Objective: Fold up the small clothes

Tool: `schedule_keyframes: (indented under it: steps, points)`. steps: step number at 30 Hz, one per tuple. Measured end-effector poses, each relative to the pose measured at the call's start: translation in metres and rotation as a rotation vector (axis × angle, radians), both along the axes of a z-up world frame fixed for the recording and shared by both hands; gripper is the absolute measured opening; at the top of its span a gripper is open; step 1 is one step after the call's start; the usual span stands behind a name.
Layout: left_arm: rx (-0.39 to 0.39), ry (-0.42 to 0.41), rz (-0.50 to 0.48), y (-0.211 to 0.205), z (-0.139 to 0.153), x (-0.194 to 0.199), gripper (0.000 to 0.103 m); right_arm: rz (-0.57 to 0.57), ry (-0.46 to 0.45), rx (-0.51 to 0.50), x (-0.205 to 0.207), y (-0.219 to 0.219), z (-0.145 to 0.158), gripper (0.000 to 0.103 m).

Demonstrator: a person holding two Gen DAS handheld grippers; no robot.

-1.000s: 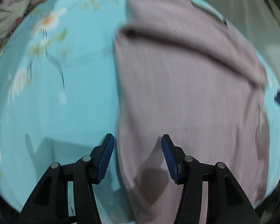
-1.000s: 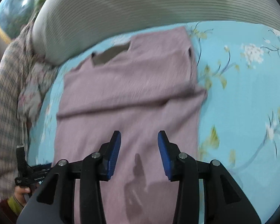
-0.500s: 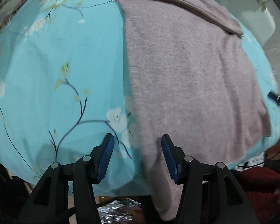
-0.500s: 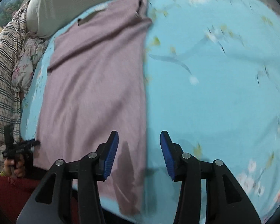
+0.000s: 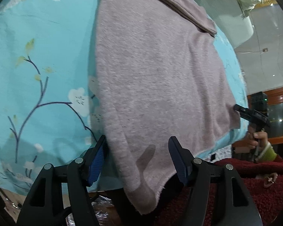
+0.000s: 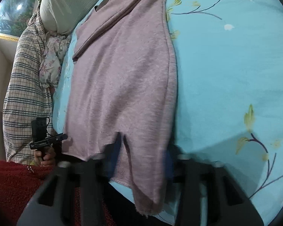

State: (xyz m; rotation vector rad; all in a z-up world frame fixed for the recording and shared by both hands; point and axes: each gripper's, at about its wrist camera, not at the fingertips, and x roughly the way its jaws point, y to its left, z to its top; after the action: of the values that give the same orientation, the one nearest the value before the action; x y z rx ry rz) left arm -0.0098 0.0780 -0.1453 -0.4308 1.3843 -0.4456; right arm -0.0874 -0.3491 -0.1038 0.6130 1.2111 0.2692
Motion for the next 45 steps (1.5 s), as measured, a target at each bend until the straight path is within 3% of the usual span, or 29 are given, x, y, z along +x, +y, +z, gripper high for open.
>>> schedule_keyframes:
  steps: [2,3,7,9,11,14,15,16,18,19,20,22,27,28,30,32,36,37,38,39,40,45]
  points:
    - [0.027,-0.01,-0.01,-0.003,-0.002,-0.001,0.033,0.01,0.013,0.001,-0.004,-0.001,-0.001,0.008]
    - [0.036,-0.008,-0.019,0.0,-0.004,-0.004,0.001,0.011,0.009,0.006,-0.008,-0.003,0.001,0.008]
    - [0.039,-0.037,-0.011,0.006,0.001,-0.013,0.004,-0.015,0.004,0.042,-0.022,-0.011,0.005,0.008]
    - [0.034,-0.033,-0.008,0.01,0.0,-0.016,0.005,-0.024,0.02,0.031,-0.022,-0.011,0.002,0.013]
    - [0.004,-0.001,-0.01,0.008,-0.007,-0.013,0.006,-0.04,0.063,0.042,-0.02,-0.013,-0.004,0.029]
    - [-0.04,0.014,-0.048,0.004,-0.01,-0.01,0.027,-0.107,0.044,0.108,-0.023,-0.02,-0.003,0.037]
    - [-0.051,0.011,-0.066,0.004,-0.01,-0.011,0.031,-0.121,0.032,0.108,-0.023,-0.023,-0.002,0.037]
    - [-0.049,0.004,-0.084,0.002,-0.01,-0.011,0.029,-0.141,0.006,0.101,-0.021,-0.026,0.001,0.038]
    - [-0.035,-0.016,-0.109,-0.003,-0.009,-0.011,0.022,-0.165,-0.006,0.115,-0.014,-0.031,-0.001,0.038]
    - [-0.021,-0.028,-0.118,-0.005,-0.009,-0.01,0.006,-0.17,-0.006,0.137,-0.01,-0.031,-0.003,0.038]
    - [-0.011,-0.033,-0.127,-0.005,-0.009,-0.01,0.007,-0.161,-0.007,0.172,-0.005,-0.03,-0.005,0.032]
    - [-0.02,-0.043,-0.129,-0.001,-0.007,-0.01,0.005,-0.119,-0.007,0.164,-0.005,-0.023,-0.003,0.008]
    - [-0.031,-0.088,-0.119,0.015,0.003,-0.017,0.004,-0.104,-0.006,0.188,-0.028,-0.014,0.002,0.008]
    - [-0.046,-0.087,-0.112,0.019,0.003,-0.018,0.004,-0.115,0.0,0.174,-0.032,-0.014,0.001,0.012]
    - [-0.057,-0.074,-0.116,0.019,-0.001,-0.018,0.004,-0.154,0.029,0.115,-0.036,-0.014,-0.003,0.031]
    - [-0.084,-0.038,-0.122,0.018,-0.009,-0.015,0.007,-0.177,0.036,0.149,-0.038,-0.014,-0.006,0.045]
    - [-0.103,-0.017,-0.143,0.012,-0.013,-0.006,0.022,-0.117,0.016,0.116,-0.038,-0.009,-0.002,0.048]
    - [-0.103,-0.018,-0.148,0.01,-0.013,-0.004,0.022,-0.083,0.023,0.098,-0.035,-0.007,-0.001,0.048]
    - [-0.1,-0.023,-0.153,0.007,-0.012,-0.003,0.022,-0.059,0.026,0.082,-0.033,-0.004,0.0,0.039]
    - [-0.091,-0.031,-0.161,0.002,-0.01,-0.003,0.018,-0.04,0.036,0.06,-0.031,-0.003,0.001,0.024]
    - [-0.075,-0.045,-0.174,-0.004,-0.006,-0.004,0.006,-0.036,0.059,0.069,-0.03,-0.003,-0.001,0.007]
    - [-0.047,-0.067,-0.157,0.0,0.009,-0.008,0.004,-0.093,-0.02,0.148,-0.037,-0.016,0.015,0.007]
